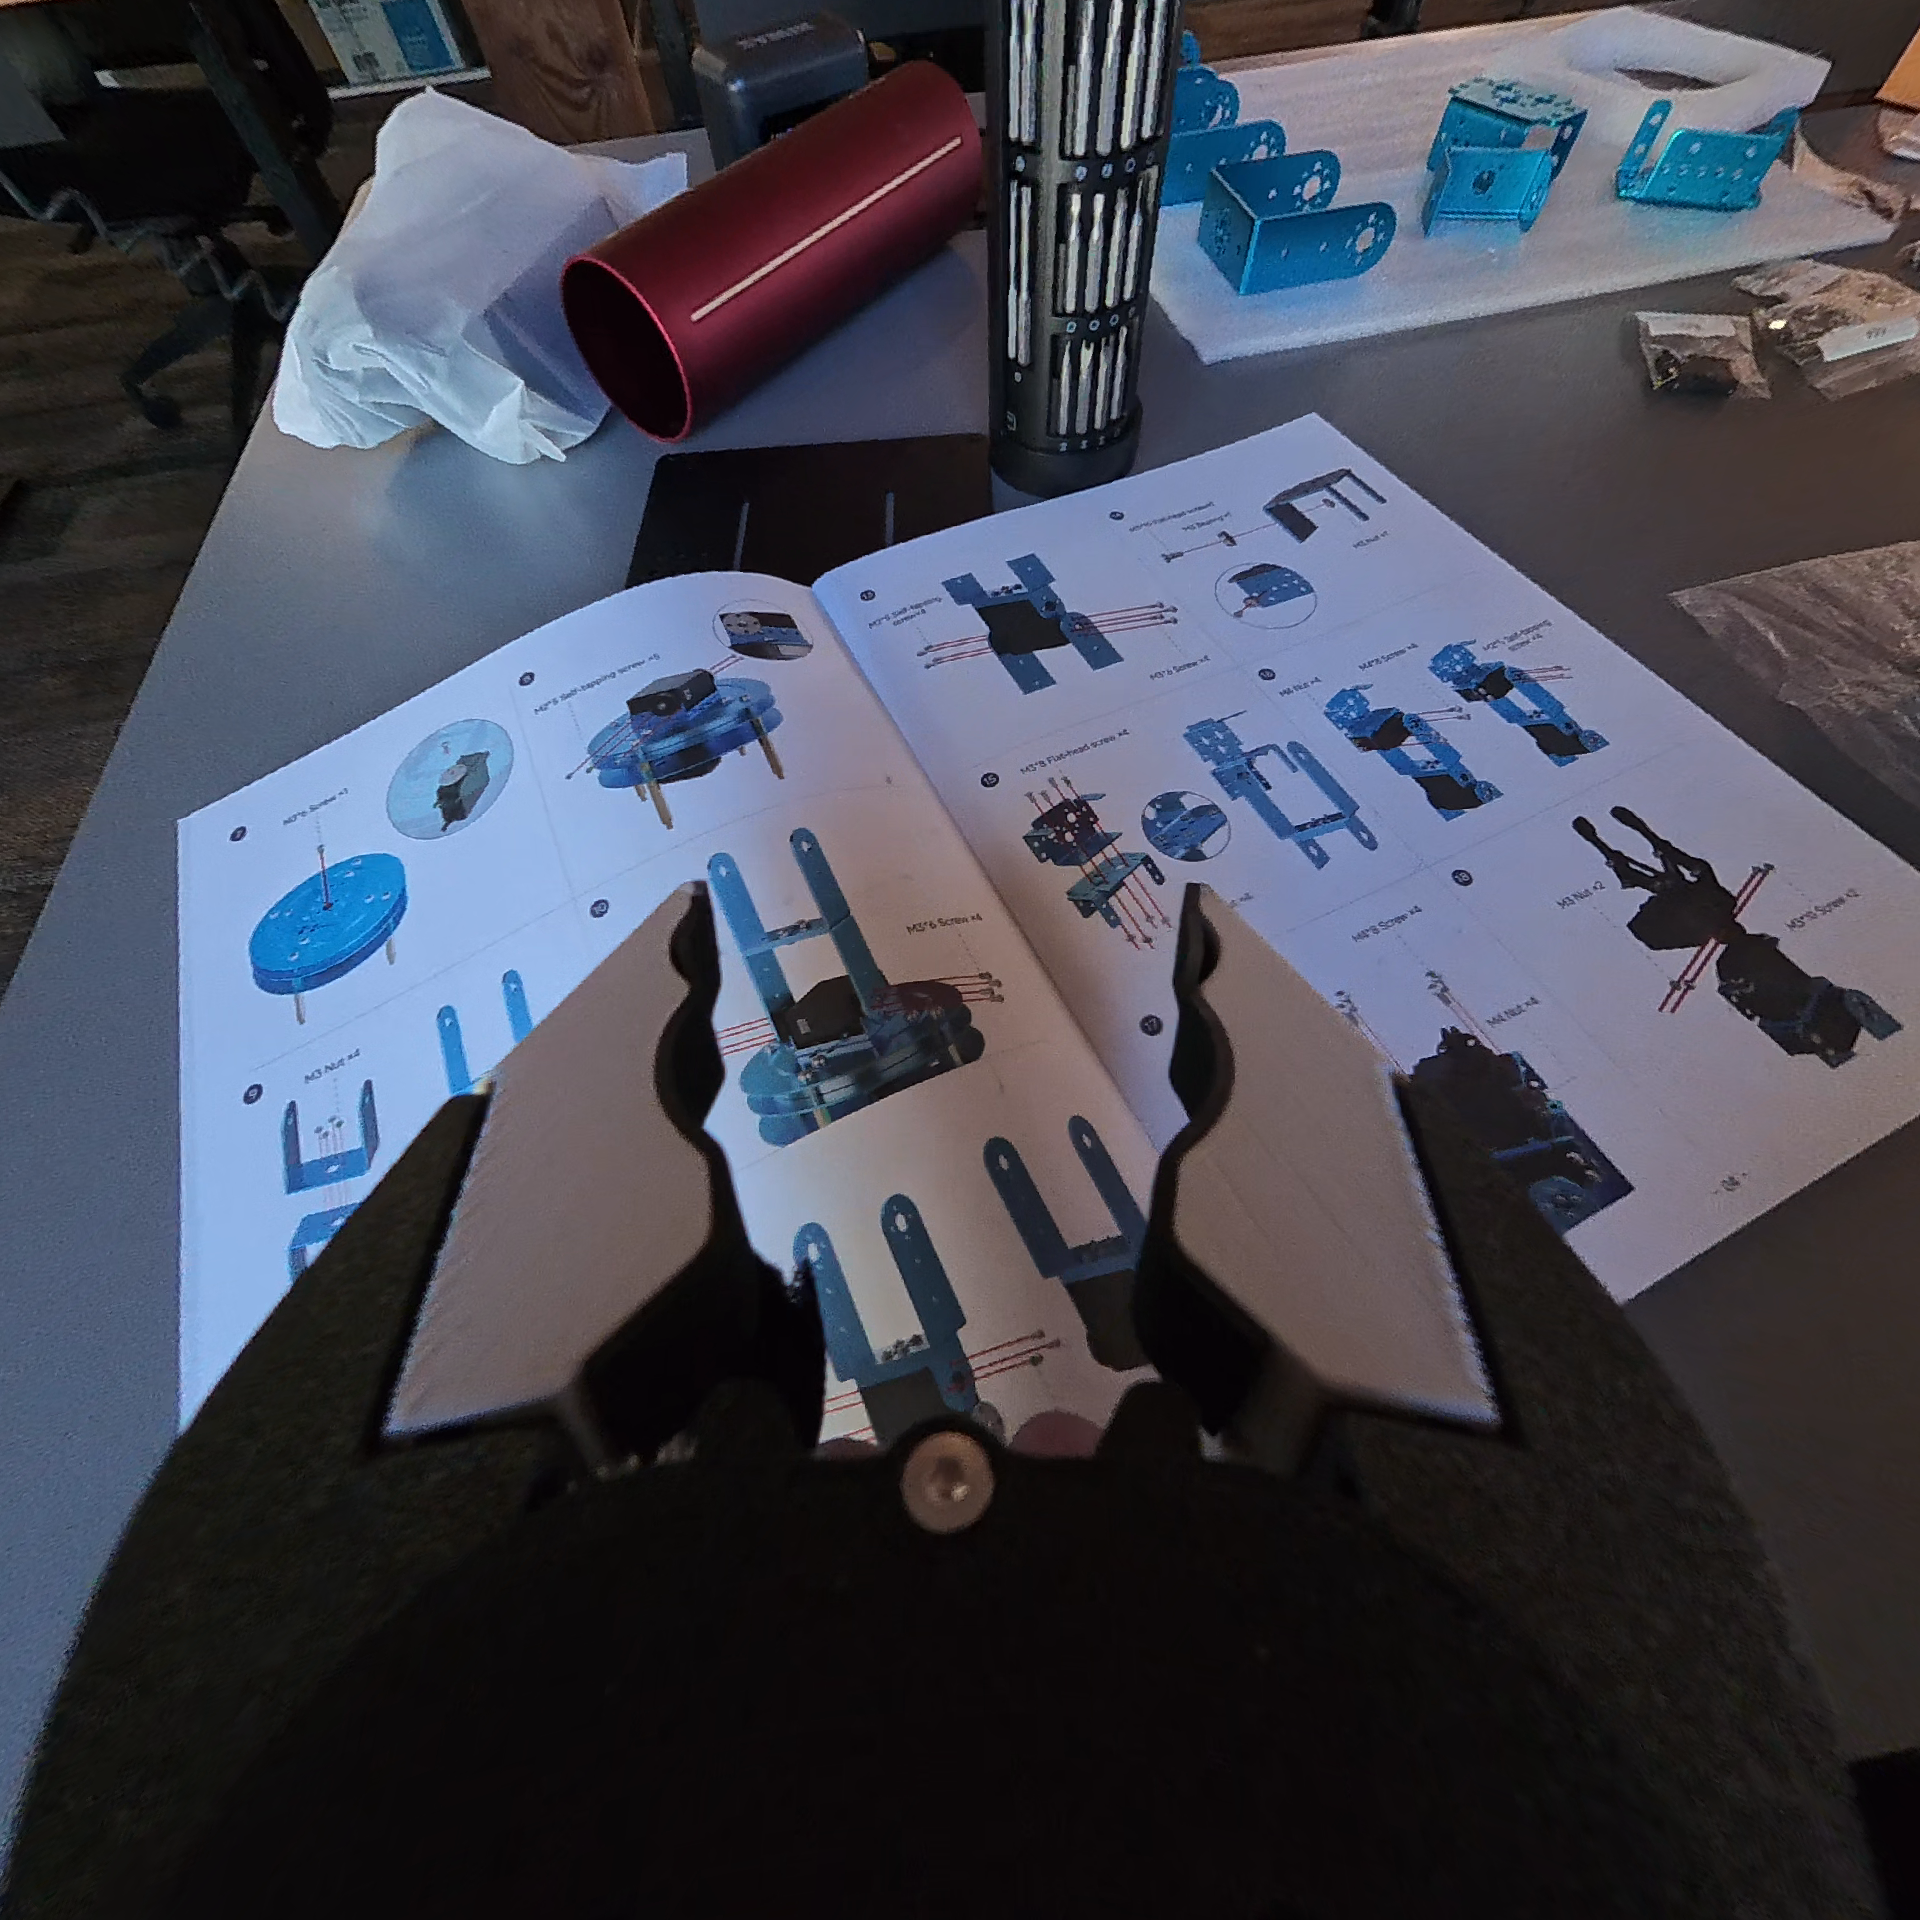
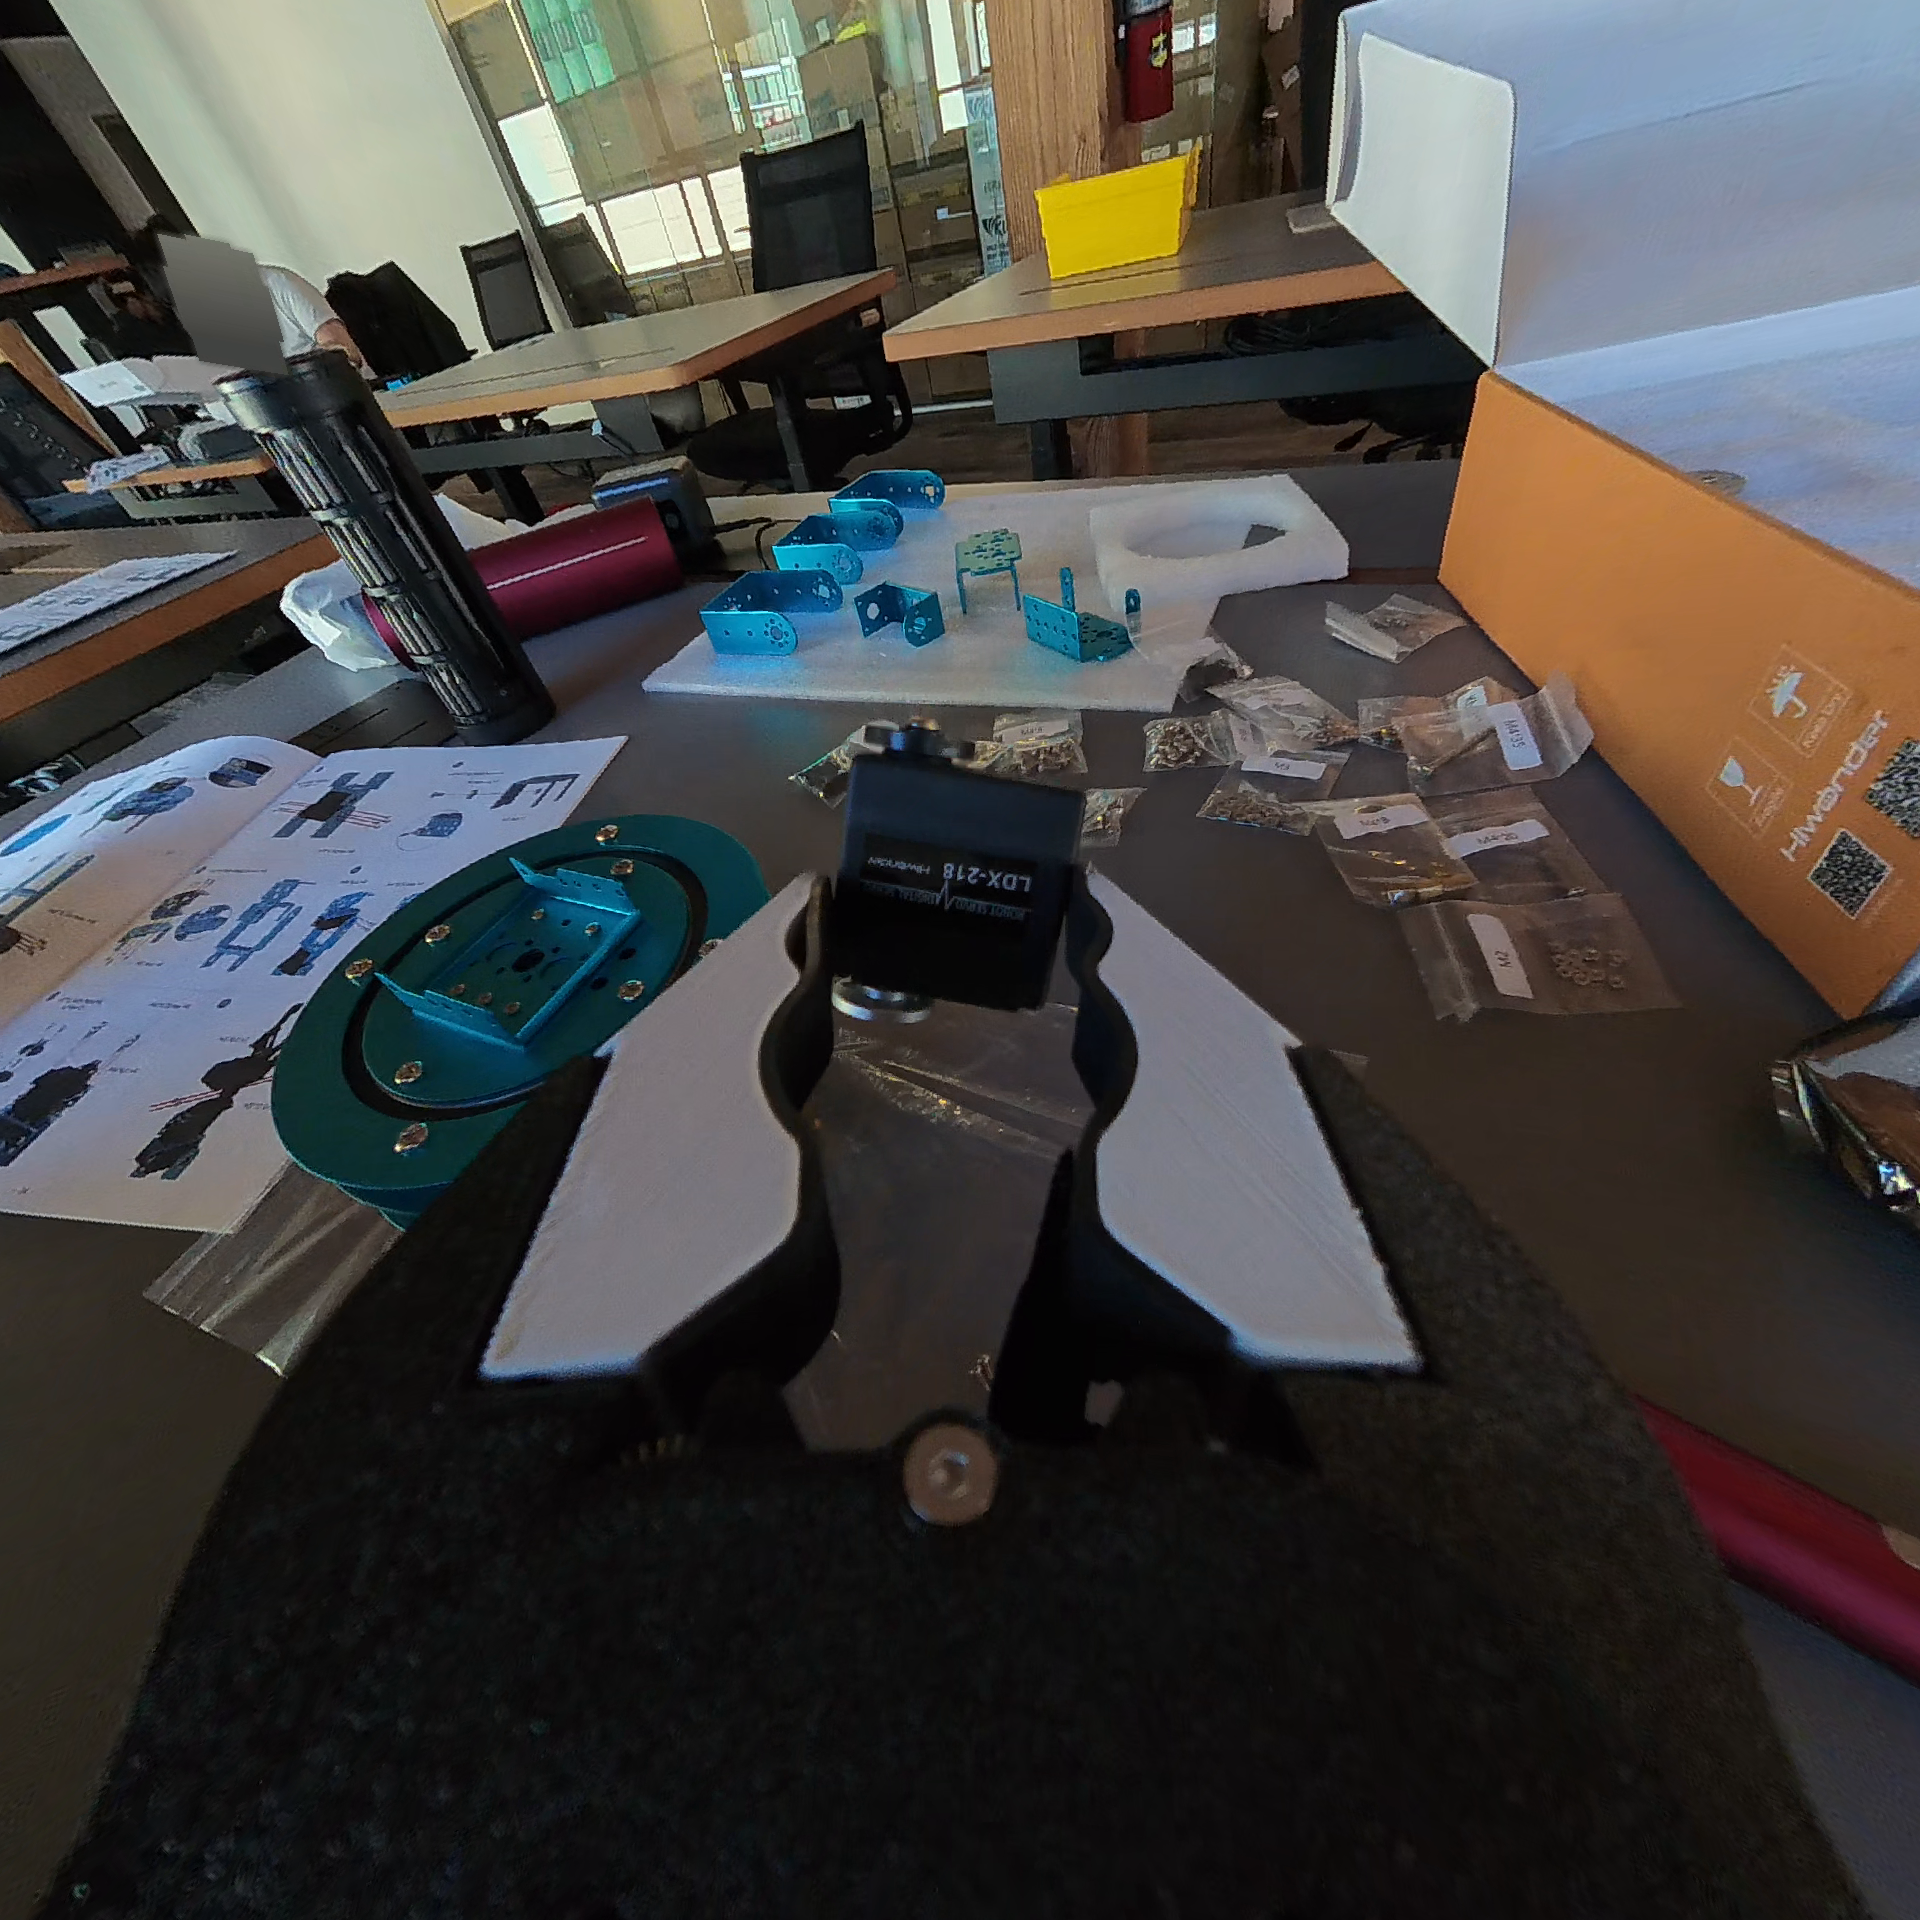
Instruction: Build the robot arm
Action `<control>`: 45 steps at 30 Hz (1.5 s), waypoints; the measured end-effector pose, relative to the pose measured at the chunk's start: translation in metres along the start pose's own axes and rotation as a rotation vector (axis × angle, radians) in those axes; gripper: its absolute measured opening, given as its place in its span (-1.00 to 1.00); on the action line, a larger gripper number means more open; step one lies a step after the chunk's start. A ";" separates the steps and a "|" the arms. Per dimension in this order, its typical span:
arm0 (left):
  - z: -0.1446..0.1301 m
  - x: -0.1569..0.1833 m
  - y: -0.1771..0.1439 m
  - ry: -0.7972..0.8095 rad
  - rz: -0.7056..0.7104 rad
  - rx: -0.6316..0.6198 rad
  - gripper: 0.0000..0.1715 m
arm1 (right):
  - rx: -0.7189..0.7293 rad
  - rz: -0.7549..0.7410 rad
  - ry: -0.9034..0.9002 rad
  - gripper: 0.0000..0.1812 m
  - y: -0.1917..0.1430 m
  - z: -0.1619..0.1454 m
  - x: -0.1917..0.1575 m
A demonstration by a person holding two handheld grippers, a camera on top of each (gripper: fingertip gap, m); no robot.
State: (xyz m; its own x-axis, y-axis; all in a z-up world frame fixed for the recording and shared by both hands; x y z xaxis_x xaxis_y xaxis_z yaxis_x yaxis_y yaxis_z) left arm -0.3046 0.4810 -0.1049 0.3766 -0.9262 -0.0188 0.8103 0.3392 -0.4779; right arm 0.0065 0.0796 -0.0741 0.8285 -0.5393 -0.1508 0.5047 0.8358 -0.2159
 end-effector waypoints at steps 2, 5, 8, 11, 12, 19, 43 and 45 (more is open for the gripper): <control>0.001 0.003 -0.002 0.005 -0.011 0.007 0.03 | -0.003 0.002 0.002 -0.52 0.001 0.000 -0.001; 0.001 0.004 -0.005 0.012 -0.006 0.024 0.03 | 0.001 0.004 -0.004 -0.52 -0.001 0.000 -0.002; 0.000 0.002 -0.006 -0.004 0.008 0.017 0.03 | 0.010 0.015 -0.004 -0.52 -0.002 0.001 -0.004; -0.006 0.006 -0.008 -0.015 -0.012 -0.005 0.03 | 0.006 0.019 -0.006 -0.52 -0.001 0.000 -0.005; -0.008 0.007 -0.010 -0.006 -0.013 -0.015 0.03 | 0.006 0.021 -0.008 -0.52 -0.001 0.000 -0.005; -0.007 0.004 -0.019 -0.002 0.017 -0.013 0.03 | -0.016 0.024 -0.050 -0.52 0.002 -0.002 -0.011; -0.007 0.018 -0.004 0.035 -0.015 -0.033 0.03 | -0.022 0.050 -0.017 -0.52 0.004 -0.003 -0.010; -0.007 0.018 -0.005 0.037 -0.015 -0.029 0.03 | -0.024 0.049 -0.017 -0.52 0.004 -0.003 -0.010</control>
State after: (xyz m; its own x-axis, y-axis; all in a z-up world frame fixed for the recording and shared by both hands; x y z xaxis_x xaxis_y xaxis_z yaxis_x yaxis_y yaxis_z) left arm -0.3045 0.4616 -0.1090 0.3471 -0.9368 -0.0438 0.8020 0.3207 -0.5040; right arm -0.0009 0.0881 -0.0764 0.8560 -0.4961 -0.1455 0.4579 0.8582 -0.2320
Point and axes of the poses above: each gripper's, where its closed fingertips meet, y out along the fingers, z out of its top, x = y × z across the jaws, the point moved 5 cm from there along -y, back along the fingers, and after that the axes turned 2 degrees about -y, right-handed, at the moved point
